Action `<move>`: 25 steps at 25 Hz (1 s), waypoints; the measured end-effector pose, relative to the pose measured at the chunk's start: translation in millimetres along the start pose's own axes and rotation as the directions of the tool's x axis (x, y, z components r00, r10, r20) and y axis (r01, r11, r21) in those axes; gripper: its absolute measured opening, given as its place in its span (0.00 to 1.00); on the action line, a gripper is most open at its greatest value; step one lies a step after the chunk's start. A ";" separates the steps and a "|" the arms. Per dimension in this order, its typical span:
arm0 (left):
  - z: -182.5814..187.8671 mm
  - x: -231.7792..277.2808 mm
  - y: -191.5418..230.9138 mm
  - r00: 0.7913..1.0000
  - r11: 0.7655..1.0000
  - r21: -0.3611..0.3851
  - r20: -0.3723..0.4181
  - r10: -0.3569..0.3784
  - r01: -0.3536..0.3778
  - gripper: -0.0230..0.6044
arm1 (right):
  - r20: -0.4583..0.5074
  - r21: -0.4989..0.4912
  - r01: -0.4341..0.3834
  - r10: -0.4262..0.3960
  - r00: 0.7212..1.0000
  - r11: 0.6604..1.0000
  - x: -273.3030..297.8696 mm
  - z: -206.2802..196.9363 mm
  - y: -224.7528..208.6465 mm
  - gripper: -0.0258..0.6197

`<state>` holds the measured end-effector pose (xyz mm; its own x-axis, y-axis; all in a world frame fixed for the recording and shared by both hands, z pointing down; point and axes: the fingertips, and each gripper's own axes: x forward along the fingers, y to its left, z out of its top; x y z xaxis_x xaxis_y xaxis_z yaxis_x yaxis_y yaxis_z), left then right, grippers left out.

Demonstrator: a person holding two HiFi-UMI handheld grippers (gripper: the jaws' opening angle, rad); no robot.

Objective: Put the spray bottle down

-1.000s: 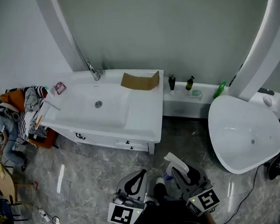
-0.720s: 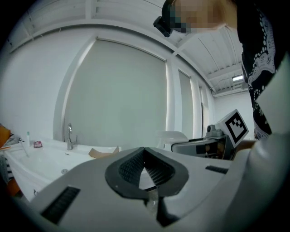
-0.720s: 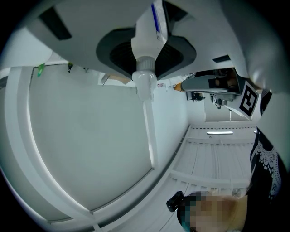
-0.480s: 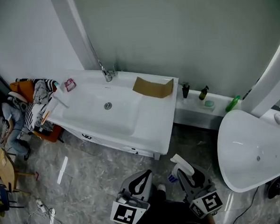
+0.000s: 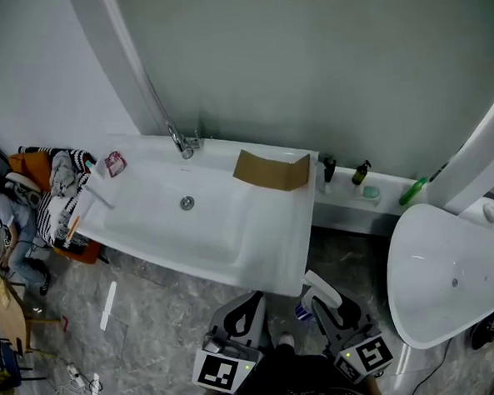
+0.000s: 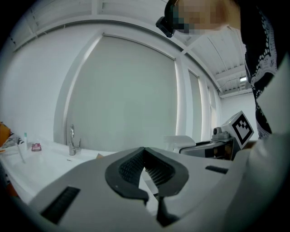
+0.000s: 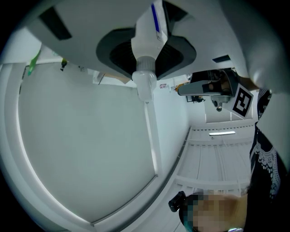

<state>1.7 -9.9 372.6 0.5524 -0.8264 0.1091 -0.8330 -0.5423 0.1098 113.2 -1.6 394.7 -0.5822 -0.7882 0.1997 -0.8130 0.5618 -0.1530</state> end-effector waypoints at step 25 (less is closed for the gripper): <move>19.6 59.2 150.2 0.993 0.994 -0.011 -0.030 -0.111 0.110 0.04 | 0.024 0.033 0.160 -0.161 0.987 0.987 147.6 37.1 -16.3 0.26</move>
<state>-91.3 -143.2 376.2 0.6418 -0.7564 0.1264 -0.7666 -0.6285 0.1318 40.9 -136.4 390.7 -0.4436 -0.8740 0.1981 -0.8949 0.4200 -0.1511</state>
